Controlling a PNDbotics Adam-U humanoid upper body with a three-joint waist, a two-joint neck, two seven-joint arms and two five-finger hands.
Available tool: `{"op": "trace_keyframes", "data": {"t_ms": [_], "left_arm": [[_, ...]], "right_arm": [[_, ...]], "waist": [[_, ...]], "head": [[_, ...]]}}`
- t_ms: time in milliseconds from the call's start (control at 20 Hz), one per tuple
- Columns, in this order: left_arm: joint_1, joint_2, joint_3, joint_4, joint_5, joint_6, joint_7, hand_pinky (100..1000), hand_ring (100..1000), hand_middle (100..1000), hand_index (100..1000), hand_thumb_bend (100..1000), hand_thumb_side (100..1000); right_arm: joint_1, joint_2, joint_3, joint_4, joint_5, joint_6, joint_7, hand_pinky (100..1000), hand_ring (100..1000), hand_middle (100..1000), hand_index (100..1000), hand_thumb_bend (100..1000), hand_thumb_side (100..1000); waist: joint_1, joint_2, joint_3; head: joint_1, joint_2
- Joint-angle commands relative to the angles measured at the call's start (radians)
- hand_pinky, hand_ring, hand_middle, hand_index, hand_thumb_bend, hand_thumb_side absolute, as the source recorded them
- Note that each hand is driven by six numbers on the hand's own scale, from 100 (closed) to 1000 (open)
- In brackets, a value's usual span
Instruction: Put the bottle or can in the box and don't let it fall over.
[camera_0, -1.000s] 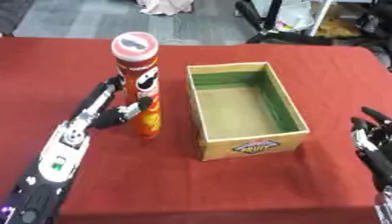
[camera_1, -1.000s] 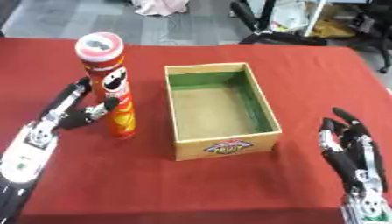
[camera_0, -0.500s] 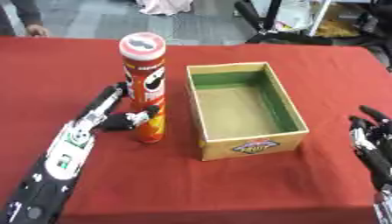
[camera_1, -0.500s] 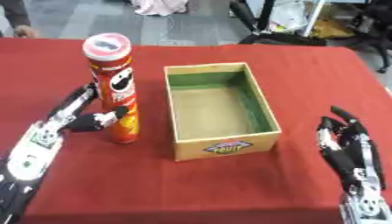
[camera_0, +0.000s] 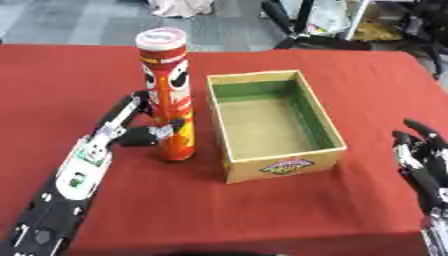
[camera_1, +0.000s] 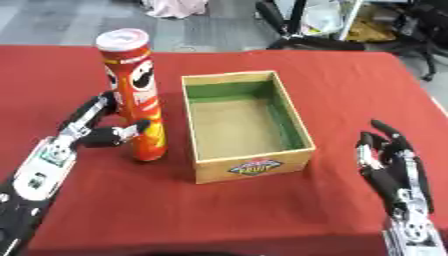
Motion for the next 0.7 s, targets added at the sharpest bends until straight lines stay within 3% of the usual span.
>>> {"op": "trace_keyframes", "data": {"t_ms": [50, 300, 500, 600, 700], "left_arm": [[-0.069, 0.035, -0.005, -0.018, 0.047, -0.011, 0.038, 633, 314, 263, 562, 100, 376], [-0.197, 0.072, -0.040, -0.003, 0.072, -0.039, 0.043, 629, 323, 271, 569, 100, 332], [-0.286, 0.067, -0.089, 0.065, 0.064, -0.081, 0.009, 643, 342, 289, 589, 100, 347], [-0.309, 0.055, -0.118, 0.102, 0.060, -0.117, -0.037, 690, 397, 340, 640, 100, 415], [-0.317, 0.048, -0.135, 0.133, 0.052, -0.155, -0.088, 739, 457, 399, 684, 131, 479]], "right_arm": [[-0.015, -0.012, 0.001, -0.012, -0.007, -0.002, 0.004, 935, 808, 864, 811, 100, 299], [-0.028, -0.003, 0.008, -0.024, -0.011, -0.004, 0.008, 932, 805, 859, 808, 100, 297], [-0.052, 0.016, 0.020, -0.066, -0.018, -0.008, 0.019, 927, 801, 852, 806, 100, 298], [-0.063, 0.024, 0.016, -0.094, 0.005, -0.008, 0.017, 907, 763, 842, 800, 100, 299], [-0.069, 0.030, 0.012, -0.116, 0.035, -0.003, 0.016, 812, 768, 842, 800, 100, 315]], "waist": [[0.000, -0.010, -0.008], [-0.011, -0.009, -0.044], [-0.030, -0.003, -0.088], [-0.037, 0.000, -0.108], [-0.041, 0.003, -0.121]], "head": [[0.001, -0.003], [0.018, -0.003], [0.048, -0.003], [0.066, -0.003], [0.078, -0.003]]}}
